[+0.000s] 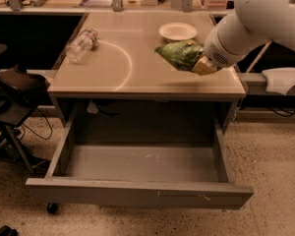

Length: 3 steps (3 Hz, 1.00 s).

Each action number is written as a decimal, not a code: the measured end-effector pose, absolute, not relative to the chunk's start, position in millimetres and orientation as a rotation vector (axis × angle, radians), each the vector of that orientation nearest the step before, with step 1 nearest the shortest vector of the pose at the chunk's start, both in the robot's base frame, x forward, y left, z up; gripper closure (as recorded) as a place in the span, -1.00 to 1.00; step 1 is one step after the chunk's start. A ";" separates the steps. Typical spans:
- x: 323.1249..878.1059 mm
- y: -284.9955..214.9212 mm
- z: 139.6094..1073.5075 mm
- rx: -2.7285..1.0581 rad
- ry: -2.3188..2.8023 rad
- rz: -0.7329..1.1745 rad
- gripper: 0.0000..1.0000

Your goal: Place green jalapeno chip bag into top drawer

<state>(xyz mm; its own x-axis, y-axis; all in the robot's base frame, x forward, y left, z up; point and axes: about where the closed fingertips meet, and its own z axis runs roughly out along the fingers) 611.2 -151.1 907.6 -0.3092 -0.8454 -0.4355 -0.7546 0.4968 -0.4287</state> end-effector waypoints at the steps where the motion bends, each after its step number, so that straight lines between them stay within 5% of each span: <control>1: 550.1 -128.9 959.2 -1.128 2.039 -0.301 1.00; 3: 506.5 -127.8 979.1 -0.976 2.018 -0.357 1.00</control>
Offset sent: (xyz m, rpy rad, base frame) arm -0.0539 0.0183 0.0474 0.0210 -0.1579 -0.0896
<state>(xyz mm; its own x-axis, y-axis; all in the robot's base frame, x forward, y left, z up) 506.5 -127.8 979.1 -0.3397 -0.7488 -0.5691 -0.5081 0.6553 -0.5590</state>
